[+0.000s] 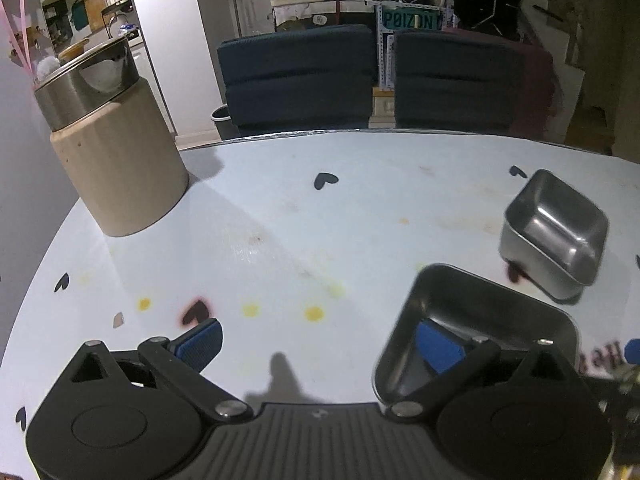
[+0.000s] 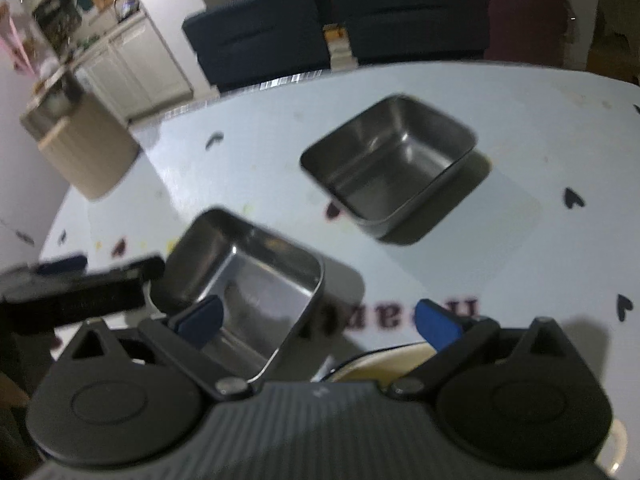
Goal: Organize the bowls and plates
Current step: 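Move both grippers to the rim of a rectangular steel tray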
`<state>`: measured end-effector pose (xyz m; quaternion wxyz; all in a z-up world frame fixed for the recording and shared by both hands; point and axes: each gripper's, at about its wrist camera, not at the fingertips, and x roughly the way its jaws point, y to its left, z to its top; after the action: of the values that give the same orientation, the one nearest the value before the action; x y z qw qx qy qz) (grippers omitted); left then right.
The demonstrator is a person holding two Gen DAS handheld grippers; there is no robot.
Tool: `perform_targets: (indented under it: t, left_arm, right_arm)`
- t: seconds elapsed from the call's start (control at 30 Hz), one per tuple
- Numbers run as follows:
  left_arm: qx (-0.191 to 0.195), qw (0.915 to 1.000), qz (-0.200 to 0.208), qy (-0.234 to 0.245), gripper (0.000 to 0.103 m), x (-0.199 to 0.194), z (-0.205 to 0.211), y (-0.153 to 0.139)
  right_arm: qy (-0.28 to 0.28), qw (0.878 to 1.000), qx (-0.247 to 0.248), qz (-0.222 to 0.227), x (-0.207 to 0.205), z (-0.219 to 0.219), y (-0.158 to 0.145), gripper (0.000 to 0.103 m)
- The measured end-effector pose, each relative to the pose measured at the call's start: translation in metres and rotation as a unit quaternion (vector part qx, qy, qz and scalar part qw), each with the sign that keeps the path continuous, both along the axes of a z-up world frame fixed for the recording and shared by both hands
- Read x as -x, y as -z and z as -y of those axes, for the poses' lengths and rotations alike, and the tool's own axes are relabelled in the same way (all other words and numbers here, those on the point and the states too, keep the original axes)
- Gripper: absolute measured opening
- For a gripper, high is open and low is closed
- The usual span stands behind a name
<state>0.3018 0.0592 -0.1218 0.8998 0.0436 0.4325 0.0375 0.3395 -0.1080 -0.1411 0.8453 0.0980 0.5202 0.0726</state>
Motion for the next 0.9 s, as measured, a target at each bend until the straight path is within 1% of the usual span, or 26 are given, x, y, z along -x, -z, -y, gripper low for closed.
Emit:
perform_targets:
  t: [0.17, 0.3, 0.43, 0.53, 0.6, 0.63, 0.67, 0.7, 0.73, 0.77, 0.83, 0.87, 0.9]
  left_arm:
    - [-0.011, 0.9999, -0.009, -0.007, 0.102, -0.010, -0.003, 0.012]
    - [-0.014, 0.9997, -0.019, -0.009, 0.103, -0.012, -0.007, 0.011]
    - [-0.022, 0.9994, -0.027, 0.000, 0.101, -0.006, -0.009, 0.010]
    - [-0.012, 0.9994, -0.032, 0.011, 0.093, 0.002, -0.013, 0.007]
    - [0.006, 0.9992, -0.036, 0.014, 0.082, 0.007, -0.019, 0.005]
    - [0.013, 0.9991, -0.038, 0.014, 0.078, 0.009, -0.021, 0.004]
    - [0.025, 0.9989, -0.038, 0.014, 0.069, 0.011, -0.023, 0.003]
    - [0.038, 0.9984, -0.038, 0.015, 0.060, 0.012, -0.025, 0.003]
    - [0.048, 0.9980, -0.039, 0.016, 0.057, 0.014, -0.026, 0.002]
    - [0.056, 0.9975, -0.039, 0.017, 0.052, 0.014, -0.026, 0.002]
    - [0.066, 0.9967, -0.040, 0.024, 0.041, 0.016, -0.026, 0.001]
    - [0.074, 0.9961, -0.041, 0.026, 0.029, 0.016, -0.026, 0.000]
    - [0.087, 0.9949, -0.044, 0.027, 0.022, 0.017, -0.026, 0.000]
  right_arm:
    - [-0.021, 0.998, 0.054, -0.003, -0.003, -0.013, 0.012, 0.103]
    - [-0.033, 0.995, 0.098, -0.007, -0.003, -0.014, 0.018, 0.103]
    - [-0.035, 0.996, 0.087, -0.007, -0.004, -0.006, 0.020, 0.103]
    - [-0.036, 0.995, 0.095, 0.003, -0.008, -0.007, 0.020, 0.102]
    - [-0.035, 0.995, 0.098, 0.009, -0.012, -0.008, 0.019, 0.100]
    - [-0.034, 0.995, 0.095, 0.011, -0.014, -0.009, 0.018, 0.097]
    - [-0.033, 0.995, 0.088, 0.011, -0.016, -0.009, 0.018, 0.095]
    - [-0.034, 0.996, 0.078, 0.011, -0.018, -0.010, 0.017, 0.088]
    - [-0.039, 0.997, 0.064, 0.012, -0.019, -0.011, 0.016, 0.076]
    - [-0.044, 0.998, 0.050, 0.014, -0.020, -0.013, 0.014, 0.069]
    - [-0.052, 0.998, 0.036, 0.014, -0.020, -0.020, 0.010, 0.038]
    - [-0.058, 0.998, 0.031, 0.014, -0.020, -0.025, 0.009, 0.031]
    - [-0.063, 0.998, 0.029, 0.014, -0.020, -0.029, 0.009, 0.020]
